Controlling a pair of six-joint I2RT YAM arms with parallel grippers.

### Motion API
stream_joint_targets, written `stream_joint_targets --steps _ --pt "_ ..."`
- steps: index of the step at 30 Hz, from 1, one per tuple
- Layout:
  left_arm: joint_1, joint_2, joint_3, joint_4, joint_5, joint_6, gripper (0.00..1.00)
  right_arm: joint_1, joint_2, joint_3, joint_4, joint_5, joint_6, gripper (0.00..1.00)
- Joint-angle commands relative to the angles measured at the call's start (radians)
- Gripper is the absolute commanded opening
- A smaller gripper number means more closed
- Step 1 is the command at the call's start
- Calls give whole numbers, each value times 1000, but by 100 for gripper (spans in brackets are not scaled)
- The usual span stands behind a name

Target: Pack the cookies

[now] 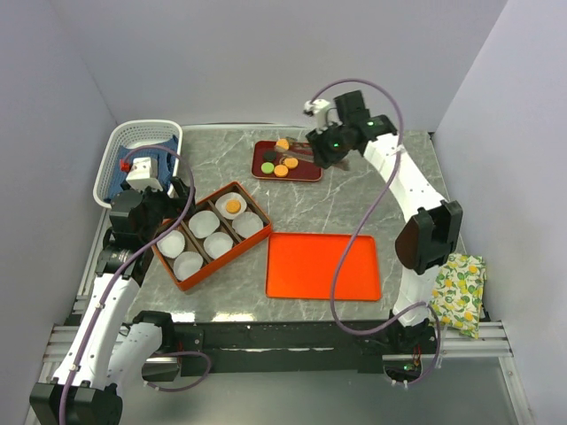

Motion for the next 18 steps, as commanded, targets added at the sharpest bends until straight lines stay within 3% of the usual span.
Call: stream_joint_targets --steps 1,18 --pt "2 -6 8 29 3 12 96 -85 33 2 20 -40 12 51" --pt "2 -1 8 29 3 13 96 -143 239 100 -10 -47 -3 51"
